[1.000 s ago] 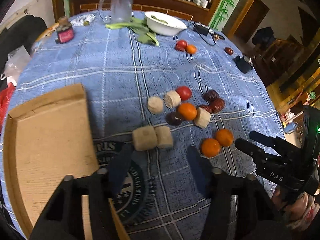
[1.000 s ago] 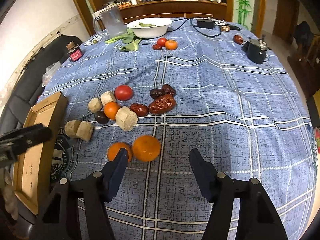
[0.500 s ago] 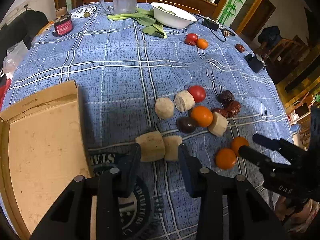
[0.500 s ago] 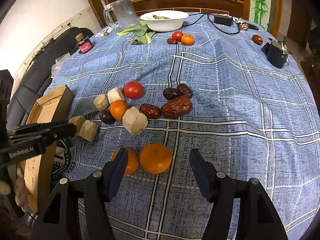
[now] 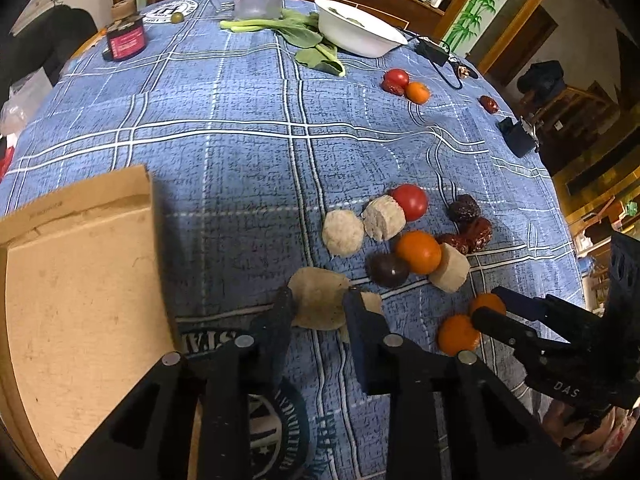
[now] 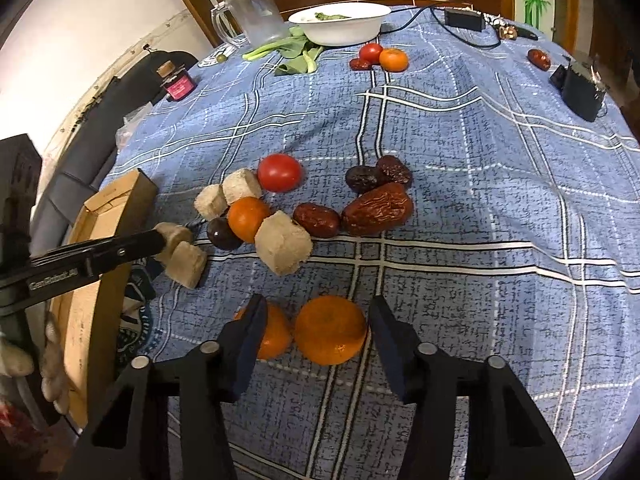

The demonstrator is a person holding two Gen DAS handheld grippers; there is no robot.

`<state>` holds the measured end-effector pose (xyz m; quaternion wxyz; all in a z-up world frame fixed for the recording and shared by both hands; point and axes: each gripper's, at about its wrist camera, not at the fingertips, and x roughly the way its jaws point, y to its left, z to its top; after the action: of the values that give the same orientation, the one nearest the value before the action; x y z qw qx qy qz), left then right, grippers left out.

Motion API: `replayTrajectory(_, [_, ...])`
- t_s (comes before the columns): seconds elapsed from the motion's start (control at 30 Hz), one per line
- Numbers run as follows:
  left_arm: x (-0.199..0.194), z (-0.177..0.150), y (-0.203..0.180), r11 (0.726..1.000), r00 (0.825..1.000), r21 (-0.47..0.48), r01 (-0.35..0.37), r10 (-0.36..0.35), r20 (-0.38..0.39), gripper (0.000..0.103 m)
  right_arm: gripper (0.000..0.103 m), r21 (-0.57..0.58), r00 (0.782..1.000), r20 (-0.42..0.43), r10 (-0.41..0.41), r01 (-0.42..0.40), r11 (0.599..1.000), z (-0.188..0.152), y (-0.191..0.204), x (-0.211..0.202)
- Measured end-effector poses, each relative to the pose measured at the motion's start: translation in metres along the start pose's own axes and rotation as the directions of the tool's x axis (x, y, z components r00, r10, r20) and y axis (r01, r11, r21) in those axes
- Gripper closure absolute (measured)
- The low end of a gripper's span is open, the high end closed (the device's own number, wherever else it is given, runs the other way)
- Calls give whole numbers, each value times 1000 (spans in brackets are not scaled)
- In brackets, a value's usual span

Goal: Organize fruits
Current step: 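Grasp a beige cube with the left tool while the right tool grasps a mandarin orange, then carry both items over the cardboard tray and open both tools to drop them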

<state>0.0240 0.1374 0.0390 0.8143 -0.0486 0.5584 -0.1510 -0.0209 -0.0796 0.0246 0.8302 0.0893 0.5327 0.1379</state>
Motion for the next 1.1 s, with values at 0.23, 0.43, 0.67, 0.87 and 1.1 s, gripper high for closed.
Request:
replayTrajectory(0.23, [3, 4, 2, 1000, 1000, -13, 16, -16, -1, 75, 61, 29, 1000, -6, 20, -19, 999, -3, -13, -4])
replayTrajectory(0.43, [13, 7, -4, 1000, 1000, 5, 0, 0, -5, 64, 61, 9, 1000, -18, 17, -17, 1000, -2, -4, 2])
replayTrajectory(0.67, [12, 3, -1, 1000, 1000, -7, -6, 6, 15, 67, 65, -3, 1000, -13, 2, -2, 1000, -4, -3, 2])
replayTrajectory(0.87, [0, -1, -6, 1000, 999, -7, -18, 18, 47, 67, 66, -13, 1000, -3, 0, 0, 1000, -9, 3, -6])
replayTrajectory(1.1, [-39, -9, -1, 999, 993, -38, 4, 1, 117, 67, 66, -30, 1000, 19, 23, -22, 999, -10, 19, -23])
